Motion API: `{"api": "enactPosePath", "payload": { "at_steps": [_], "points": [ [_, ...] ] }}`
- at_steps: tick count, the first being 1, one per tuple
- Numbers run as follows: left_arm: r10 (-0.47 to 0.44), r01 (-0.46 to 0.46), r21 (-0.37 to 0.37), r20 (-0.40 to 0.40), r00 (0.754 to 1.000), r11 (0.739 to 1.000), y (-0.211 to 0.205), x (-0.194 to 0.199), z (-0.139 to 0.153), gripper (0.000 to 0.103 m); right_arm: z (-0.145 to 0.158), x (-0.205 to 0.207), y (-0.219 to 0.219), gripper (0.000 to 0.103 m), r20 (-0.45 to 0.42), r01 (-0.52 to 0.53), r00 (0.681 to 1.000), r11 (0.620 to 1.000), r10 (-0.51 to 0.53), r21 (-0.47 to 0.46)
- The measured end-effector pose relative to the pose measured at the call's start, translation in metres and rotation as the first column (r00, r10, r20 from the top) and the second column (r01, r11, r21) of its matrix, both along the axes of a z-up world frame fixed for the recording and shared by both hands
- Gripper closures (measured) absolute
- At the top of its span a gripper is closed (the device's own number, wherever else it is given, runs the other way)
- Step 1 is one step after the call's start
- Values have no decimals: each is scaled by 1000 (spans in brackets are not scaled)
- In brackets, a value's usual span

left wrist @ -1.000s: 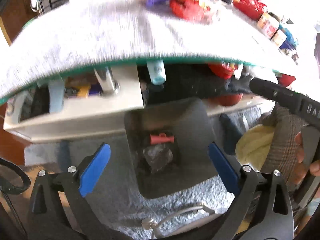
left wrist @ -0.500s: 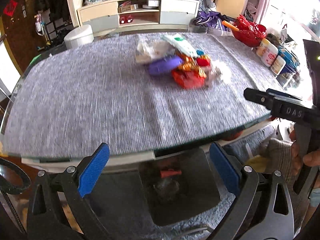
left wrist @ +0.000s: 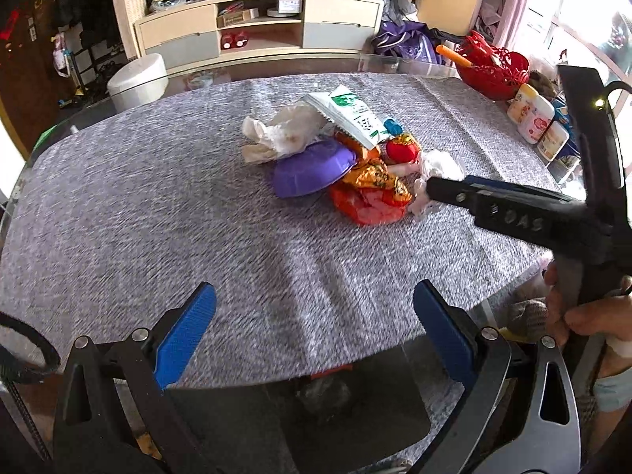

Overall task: Collect trash
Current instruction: 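Grasp crumpled white wrapper with the right tool while the left tool grasps orange candy wrapper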

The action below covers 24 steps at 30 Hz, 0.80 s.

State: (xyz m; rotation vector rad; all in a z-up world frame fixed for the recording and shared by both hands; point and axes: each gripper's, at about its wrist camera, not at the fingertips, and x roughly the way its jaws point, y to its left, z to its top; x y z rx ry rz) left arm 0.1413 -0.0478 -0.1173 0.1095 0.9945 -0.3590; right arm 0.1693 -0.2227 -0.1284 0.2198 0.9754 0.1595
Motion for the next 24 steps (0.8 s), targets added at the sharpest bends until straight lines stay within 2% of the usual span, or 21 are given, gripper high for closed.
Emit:
{"api": "enactPosePath", "payload": {
  "at_steps": [5,7,12,17,24],
  "points": [
    [-14,14,-22,-18,1000,1000,-9,15,-7,11,-14,10,-1,57,-32,-11,999,1000,12,25],
    [-21,20,-30,-25,999,999,-13,21,-11,12,-18,12,-6,65,-44,-10,999,999,12,31],
    [-47,44,-51,-50,998,998,-29,38,-21,23,-16,8,-21,81,-22,8,1000,1000,-8,8],
    [-55,51,-67,-60,997,996,-41,48,-27,29,-15,5,-33,83,-17,21,1000,1000,-21,-13],
    [-65,61,-70,-51,997,996,-59,64,-28,30,-13,3,-35,83,-15,4,1000,1000,-4,-12]
  ]
}}
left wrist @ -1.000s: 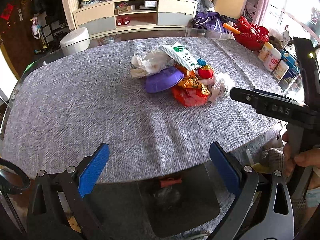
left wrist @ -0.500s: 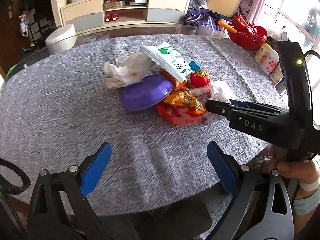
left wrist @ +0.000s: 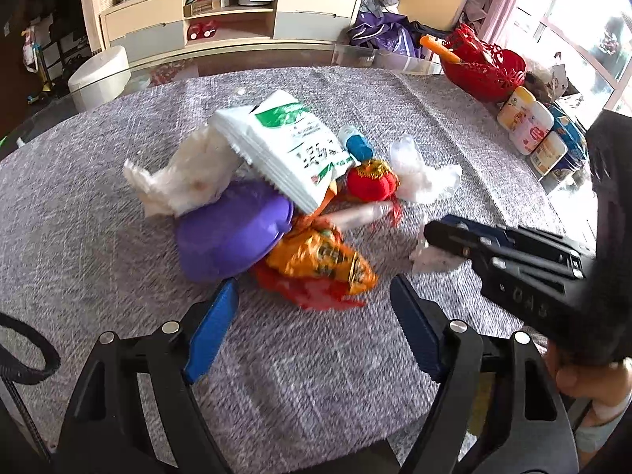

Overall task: Collect trash
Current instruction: 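Grasp crumpled white wrapper with the right tool while the left tool grasps orange candy wrapper, then lower both wrappers into the black bin and open both tools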

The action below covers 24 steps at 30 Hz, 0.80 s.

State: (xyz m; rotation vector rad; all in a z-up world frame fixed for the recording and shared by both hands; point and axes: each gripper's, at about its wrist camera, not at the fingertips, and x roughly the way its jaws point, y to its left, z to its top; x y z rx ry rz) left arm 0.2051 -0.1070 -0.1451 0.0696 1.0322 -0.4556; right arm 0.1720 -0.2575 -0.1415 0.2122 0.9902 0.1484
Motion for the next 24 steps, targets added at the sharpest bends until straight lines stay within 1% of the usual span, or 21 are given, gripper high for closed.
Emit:
{"api": "enactPosePath", "payload": {
  "at_steps": [1,2,4,6,7,8,9,14,24],
  "points": [
    [0,0,2,0,1000,1000,-2,2,0,35,1,1,1,83,0,-3,1000,1000,3,4],
    [1,-1,4,-2,1000,1000,-4,4,-2,43,1,2,1,83,-1,-5,1000,1000,5,8],
    [2,-2,6,2,1000,1000,-6,7,-2,44,2,3,3,83,0,-9,1000,1000,9,12],
    [-7,6,9,12,1000,1000,-6,5,0,48,3,2,3,83,1,-12,1000,1000,12,14],
    [-8,8,9,16,1000,1000,-5,3,1,58,3,1,4,83,2,-13,1000,1000,13,14],
    [-10,9,5,15,1000,1000,-4,2,2,66,4,2,3,83,3,-15,1000,1000,15,15],
    [-6,6,2,13,1000,1000,-1,1,3,71,5,-1,4,83,5,-18,1000,1000,18,18],
    [12,-12,1,16,1000,1000,16,-15,9,71,11,-9,10,83,19,-35,999,999,34,15],
    [19,-18,-10,44,999,1000,45,-73,31,71,23,-48,28,83,34,-49,998,998,47,42]
  ]
}}
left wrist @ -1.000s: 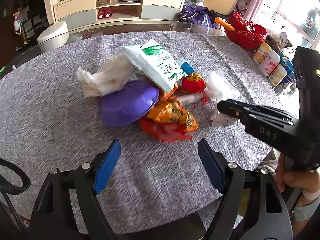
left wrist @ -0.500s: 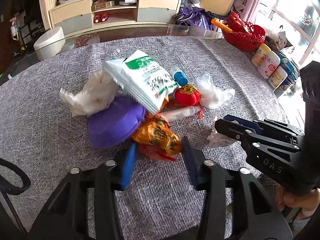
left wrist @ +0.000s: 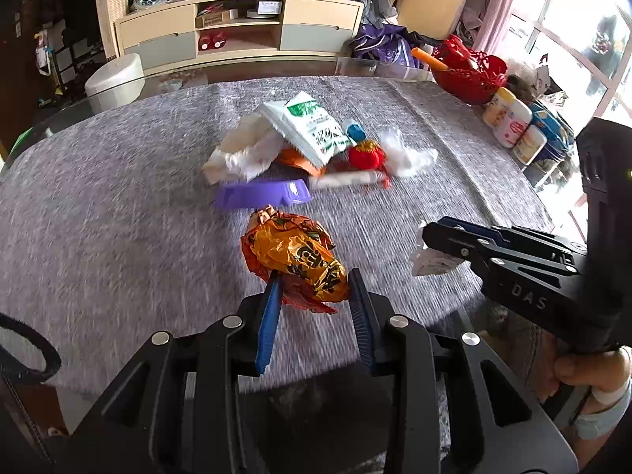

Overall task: Collect trash
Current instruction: 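Lower both wrappers into the black bin and open both tools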

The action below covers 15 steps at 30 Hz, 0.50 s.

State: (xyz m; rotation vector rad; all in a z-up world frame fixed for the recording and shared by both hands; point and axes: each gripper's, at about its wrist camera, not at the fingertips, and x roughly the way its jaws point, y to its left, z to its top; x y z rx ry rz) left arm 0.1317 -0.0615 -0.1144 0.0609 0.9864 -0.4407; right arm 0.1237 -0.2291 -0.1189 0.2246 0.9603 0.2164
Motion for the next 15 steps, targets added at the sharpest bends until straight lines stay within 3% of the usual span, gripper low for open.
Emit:
{"api": "enactPosePath", "payload": {
  "at_steps": [8,15],
  "points": [
    [6,-6,-11,21,1000,1000,20,-52,10,71,13,-39,16,83,25,-17,1000,1000,17,3],
    [-6,6,7,7,1000,1000,30,-91,-1,71,7,-73,31,83,21,-38,999,999,38,0]
  ]
}}
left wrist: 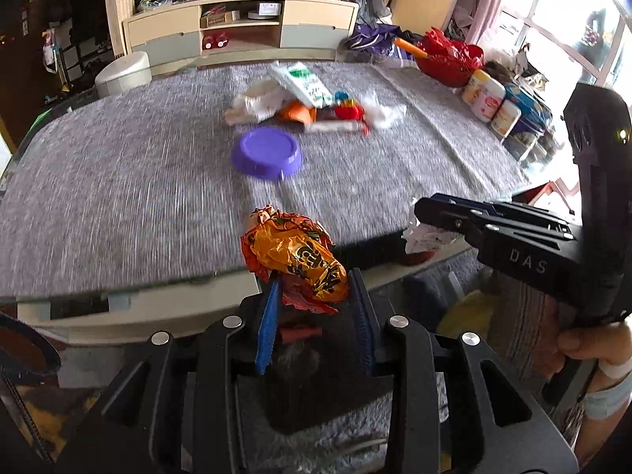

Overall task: Collect trash
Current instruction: 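Lower both wrappers into the black bin and open both tools, then grasp a clear plastic bag with the right tool while the left tool grasps the purple lid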

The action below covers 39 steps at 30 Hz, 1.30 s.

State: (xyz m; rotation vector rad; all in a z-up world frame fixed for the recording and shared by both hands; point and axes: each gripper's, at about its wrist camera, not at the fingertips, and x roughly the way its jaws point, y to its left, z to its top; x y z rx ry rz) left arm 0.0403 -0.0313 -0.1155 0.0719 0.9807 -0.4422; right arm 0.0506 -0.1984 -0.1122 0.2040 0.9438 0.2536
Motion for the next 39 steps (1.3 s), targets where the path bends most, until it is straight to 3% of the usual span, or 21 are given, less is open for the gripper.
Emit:
{"api": "enactPosePath", "payload": {
  "at_steps": [10,21,31,32,34,39],
  "points": [
    [12,-12,-2,-104,995,1000,13,-27,-49,71,-36,-25,17,83,-66,-26,997,1000,26,-10],
    [13,-15,-5,-271,962,1000,17,-34,-120,70,-94,-36,41,83,-187,-70,981,995,57,-65],
    [17,-16,7,-292,956,1000,20,-32,-129,67,-110,-30,44,80,-226,-76,972,995,60,-66],
    [19,-18,8,-290,957,1000,20,-31,-129,63,-110,-30,43,76,-227,-72,972,995,56,-65],
    [24,-21,13,-283,959,1000,20,-30,-127,57,-110,-29,41,48,-224,-63,973,996,48,-60],
    [36,-31,23,-261,965,999,24,-28,-120,40,-104,-27,36,39,-212,-46,977,997,31,-63]
  ]
}}
